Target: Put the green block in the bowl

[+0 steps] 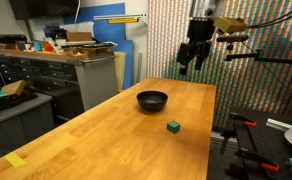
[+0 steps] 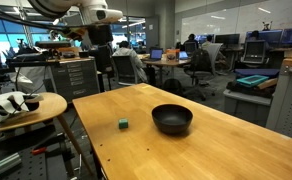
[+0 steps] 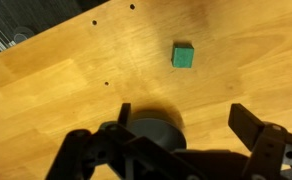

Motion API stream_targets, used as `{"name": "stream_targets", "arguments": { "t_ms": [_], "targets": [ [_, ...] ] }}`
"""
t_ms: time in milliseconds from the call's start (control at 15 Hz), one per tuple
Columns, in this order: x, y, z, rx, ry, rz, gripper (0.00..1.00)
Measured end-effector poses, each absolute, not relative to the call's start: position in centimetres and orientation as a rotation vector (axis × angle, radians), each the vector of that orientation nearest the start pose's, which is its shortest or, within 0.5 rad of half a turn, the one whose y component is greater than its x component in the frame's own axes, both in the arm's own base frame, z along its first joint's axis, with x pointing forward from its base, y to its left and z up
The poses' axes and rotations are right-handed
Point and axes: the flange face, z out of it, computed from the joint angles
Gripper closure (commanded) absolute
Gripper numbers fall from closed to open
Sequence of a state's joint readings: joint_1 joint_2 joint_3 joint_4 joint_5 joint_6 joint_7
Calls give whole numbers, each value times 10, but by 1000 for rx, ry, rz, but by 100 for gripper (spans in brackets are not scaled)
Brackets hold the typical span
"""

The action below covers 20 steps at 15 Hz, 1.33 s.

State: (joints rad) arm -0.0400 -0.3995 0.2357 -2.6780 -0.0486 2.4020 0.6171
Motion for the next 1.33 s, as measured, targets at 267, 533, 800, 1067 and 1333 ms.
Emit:
{"name": "stream_targets", "arguments": {
  "t_ms": [267, 533, 800, 1067, 1333],
  "targets": [
    [394, 96, 340, -3123, 612, -307, 0],
    [393, 113, 312, -3136, 496, -321, 0],
    [389, 129, 289, -3147, 446, -311, 0],
    [384, 138, 265, -3183, 462, -298, 0],
    [378, 142, 239, -3215, 500, -277, 0]
  ]
}}
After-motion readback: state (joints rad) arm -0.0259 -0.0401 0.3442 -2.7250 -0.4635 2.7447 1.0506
